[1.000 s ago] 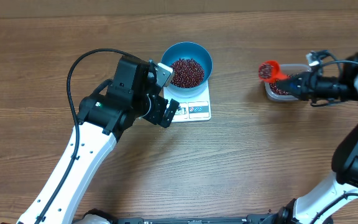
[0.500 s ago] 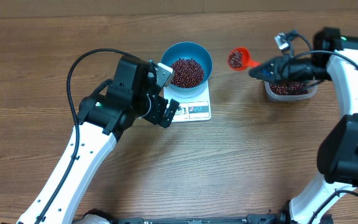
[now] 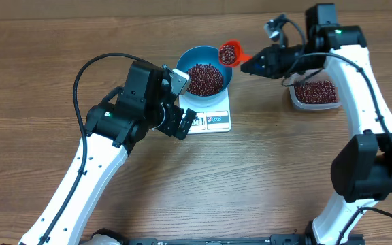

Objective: Scoop item into bowl and weigh 150g on scale
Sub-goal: 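Carry the filled scoop with the right gripper over the teal bowl, then tip the scoop to pour beans into the bowl, shaking it out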

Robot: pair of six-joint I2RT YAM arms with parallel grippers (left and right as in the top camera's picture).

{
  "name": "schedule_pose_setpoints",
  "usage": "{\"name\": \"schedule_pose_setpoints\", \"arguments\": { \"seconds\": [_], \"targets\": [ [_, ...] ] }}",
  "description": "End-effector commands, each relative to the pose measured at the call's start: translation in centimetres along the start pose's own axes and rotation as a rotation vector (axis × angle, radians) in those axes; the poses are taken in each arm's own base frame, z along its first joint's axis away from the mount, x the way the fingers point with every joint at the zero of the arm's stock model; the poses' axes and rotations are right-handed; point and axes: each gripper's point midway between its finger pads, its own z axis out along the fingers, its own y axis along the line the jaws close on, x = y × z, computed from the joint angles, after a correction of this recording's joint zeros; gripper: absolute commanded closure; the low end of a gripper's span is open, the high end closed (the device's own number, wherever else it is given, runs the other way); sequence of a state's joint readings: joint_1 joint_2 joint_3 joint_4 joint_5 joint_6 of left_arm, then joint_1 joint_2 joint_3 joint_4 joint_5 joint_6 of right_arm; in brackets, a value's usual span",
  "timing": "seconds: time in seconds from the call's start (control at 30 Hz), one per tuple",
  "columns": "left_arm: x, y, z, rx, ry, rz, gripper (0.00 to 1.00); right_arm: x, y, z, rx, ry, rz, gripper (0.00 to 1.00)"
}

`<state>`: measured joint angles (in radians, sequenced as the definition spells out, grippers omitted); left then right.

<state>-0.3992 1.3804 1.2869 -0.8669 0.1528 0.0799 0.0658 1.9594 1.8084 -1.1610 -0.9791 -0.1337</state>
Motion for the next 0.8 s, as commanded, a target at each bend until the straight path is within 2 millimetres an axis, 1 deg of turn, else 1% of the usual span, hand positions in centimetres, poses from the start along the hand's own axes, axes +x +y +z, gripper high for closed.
{"name": "schedule_pose_setpoints", "arguments": {
  "seconds": [0.0, 0.17, 0.33, 0.77],
  "targets": [
    [-0.1, 0.1, -0.1, -0.006, -0.007, -0.012, 0.0, -0.6, -0.1, 1.3, 0.086, 0.006, 0.013, 0.96],
    [-0.1, 0.1, -0.1, -0.006, -0.007, -0.012, 0.01, -0.3, 0.0, 3.2, 0.163, 0.033, -0.043, 0.96],
    [-0.1, 0.1, -0.1, -0.006, -0.007, -0.012, 0.0, -0.1, -0.6, 4.5, 0.273, 0.049, -0.068, 0.96],
    [-0.1, 0.1, -0.1, -0.006, -0.007, -0.012, 0.01, 0.0, -1.6, 6.5, 0.5, 0.058, -0.151, 0.96]
  ]
}}
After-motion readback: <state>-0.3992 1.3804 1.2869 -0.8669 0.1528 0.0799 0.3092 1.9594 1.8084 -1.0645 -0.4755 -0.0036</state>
